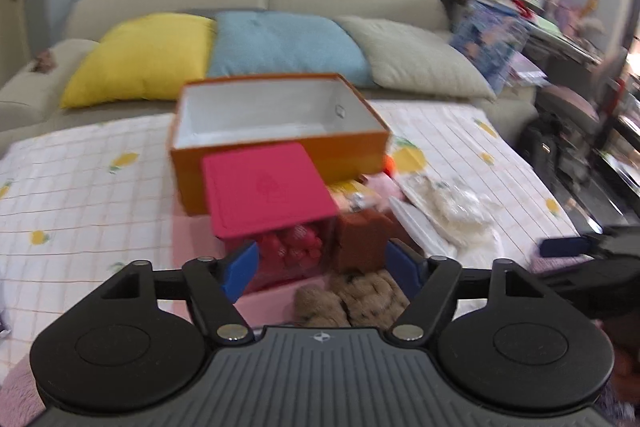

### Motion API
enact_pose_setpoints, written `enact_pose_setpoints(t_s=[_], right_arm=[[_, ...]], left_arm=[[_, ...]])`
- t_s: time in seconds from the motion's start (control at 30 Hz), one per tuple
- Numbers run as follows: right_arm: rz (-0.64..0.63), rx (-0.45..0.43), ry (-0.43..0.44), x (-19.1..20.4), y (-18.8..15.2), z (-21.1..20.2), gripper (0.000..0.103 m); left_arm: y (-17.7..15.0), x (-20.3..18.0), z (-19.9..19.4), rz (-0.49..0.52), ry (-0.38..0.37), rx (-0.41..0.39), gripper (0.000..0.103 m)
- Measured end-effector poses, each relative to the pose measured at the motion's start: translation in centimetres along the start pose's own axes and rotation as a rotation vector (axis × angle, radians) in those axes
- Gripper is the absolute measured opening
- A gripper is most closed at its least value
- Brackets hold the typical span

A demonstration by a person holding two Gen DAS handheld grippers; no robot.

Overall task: Organize soft objects
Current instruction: 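Grasp the brown knotted plush toy with the left gripper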

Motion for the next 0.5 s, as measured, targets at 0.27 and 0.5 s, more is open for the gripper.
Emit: enact_pose_setpoints(t_s=[0.27,0.5], right_arm=[[0.027,0.099,0.069,0.1,-1.5,3.2,0.057],[0.024,0.126,0.061,-1.0,-1.5,5.3,0.051]], left_arm=[[-2.1,-2.3,3.6,0.162,-0.184,0.104,0.062],[-4.1,-4.9,8.6,0.434,-0.227,0.187,0.07]])
Point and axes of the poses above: each gripper's, at about its wrist camera, not at the fingertips, and z roughly the way its jaws point, x to its left, y to its top, the point moved 9 cm from there along z, roughly the way its jaws point, and after that the axes turned 3 degrees about y, right-handed, at the moved point
